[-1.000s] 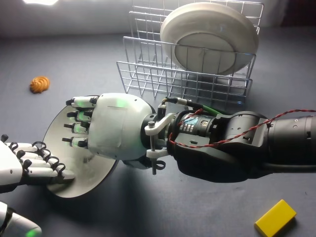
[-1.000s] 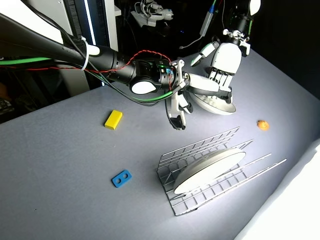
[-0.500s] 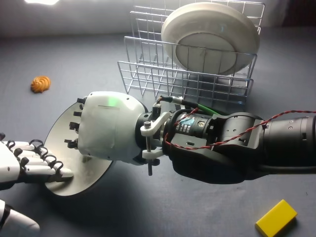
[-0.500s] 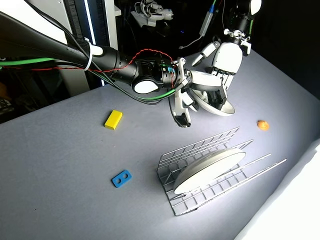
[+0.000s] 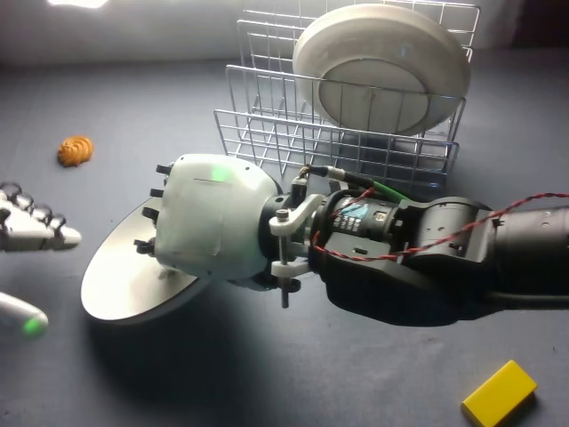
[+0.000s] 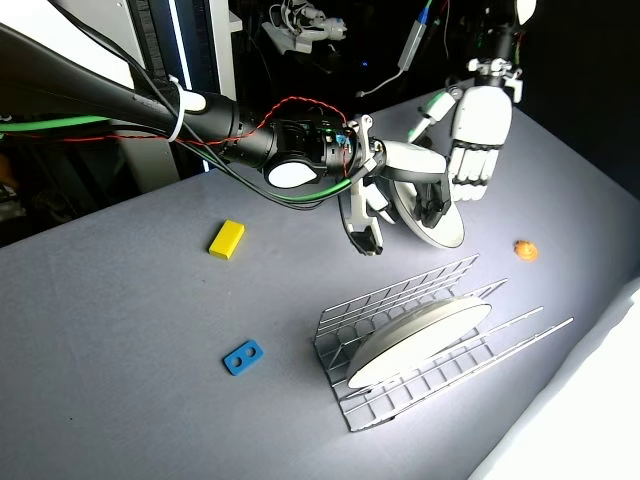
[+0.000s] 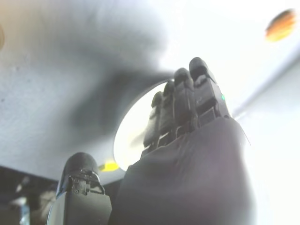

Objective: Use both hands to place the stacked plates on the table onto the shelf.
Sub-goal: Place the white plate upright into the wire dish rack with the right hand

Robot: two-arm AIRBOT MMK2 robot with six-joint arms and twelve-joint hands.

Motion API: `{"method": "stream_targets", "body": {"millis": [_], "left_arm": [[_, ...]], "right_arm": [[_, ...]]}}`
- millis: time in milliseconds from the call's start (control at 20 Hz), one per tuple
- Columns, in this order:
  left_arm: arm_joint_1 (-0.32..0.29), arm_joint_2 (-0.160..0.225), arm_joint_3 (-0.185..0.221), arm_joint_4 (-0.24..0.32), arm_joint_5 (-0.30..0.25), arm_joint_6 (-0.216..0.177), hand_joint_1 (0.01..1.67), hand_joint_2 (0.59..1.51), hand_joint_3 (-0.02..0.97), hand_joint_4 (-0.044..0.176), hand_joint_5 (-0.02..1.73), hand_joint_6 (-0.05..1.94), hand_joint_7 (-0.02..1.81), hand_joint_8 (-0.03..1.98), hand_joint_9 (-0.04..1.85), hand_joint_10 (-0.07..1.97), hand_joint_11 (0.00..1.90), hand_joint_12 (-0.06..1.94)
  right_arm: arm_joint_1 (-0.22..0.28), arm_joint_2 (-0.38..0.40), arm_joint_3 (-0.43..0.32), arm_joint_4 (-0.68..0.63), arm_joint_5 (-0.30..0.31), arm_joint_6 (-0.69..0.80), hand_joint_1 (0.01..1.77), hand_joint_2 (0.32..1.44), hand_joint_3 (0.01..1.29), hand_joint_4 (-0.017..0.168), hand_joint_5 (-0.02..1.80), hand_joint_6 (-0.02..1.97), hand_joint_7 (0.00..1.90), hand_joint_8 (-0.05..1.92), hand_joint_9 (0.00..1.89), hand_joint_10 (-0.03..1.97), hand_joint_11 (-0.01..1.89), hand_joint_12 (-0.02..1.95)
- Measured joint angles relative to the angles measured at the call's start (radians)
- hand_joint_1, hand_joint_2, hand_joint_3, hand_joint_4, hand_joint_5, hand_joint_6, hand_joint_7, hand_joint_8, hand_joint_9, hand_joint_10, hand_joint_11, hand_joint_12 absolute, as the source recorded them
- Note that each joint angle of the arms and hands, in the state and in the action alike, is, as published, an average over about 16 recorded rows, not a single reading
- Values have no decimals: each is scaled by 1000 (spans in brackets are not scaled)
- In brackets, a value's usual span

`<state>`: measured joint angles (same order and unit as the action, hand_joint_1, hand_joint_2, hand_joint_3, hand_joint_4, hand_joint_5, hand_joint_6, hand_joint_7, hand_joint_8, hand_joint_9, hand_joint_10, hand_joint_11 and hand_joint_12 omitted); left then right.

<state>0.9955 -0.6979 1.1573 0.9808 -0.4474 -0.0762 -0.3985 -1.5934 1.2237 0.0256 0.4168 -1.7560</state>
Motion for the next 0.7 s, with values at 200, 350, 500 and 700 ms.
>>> {"method": "stream_targets", "body": {"millis": [200,350,500,700], "left_arm": [[-44,15,29,-15,10,2,20,1128,16,2,87,15,106,7,103,7,20,211],[-73,24,48,-21,-1,5,19,1129,16,4,88,14,107,6,102,8,20,208],[-98,31,65,-22,-24,13,18,1128,16,5,90,13,110,6,104,8,19,220],[-126,41,86,-9,-75,32,16,1125,15,4,89,12,112,6,110,7,19,241]], "right_arm": [[5,55,-56,24,-5,2,1198,949,13,-6,875,532,1073,783,1255,171,979,928],[17,116,-120,43,-13,11,1225,953,13,-4,868,669,1070,817,1204,370,971,949],[37,190,-197,67,-22,24,1254,957,13,-2,858,800,1061,836,1154,577,964,959],[75,296,-301,100,-37,53,1293,964,13,1,844,956,1051,834,1083,853,961,974]]}}
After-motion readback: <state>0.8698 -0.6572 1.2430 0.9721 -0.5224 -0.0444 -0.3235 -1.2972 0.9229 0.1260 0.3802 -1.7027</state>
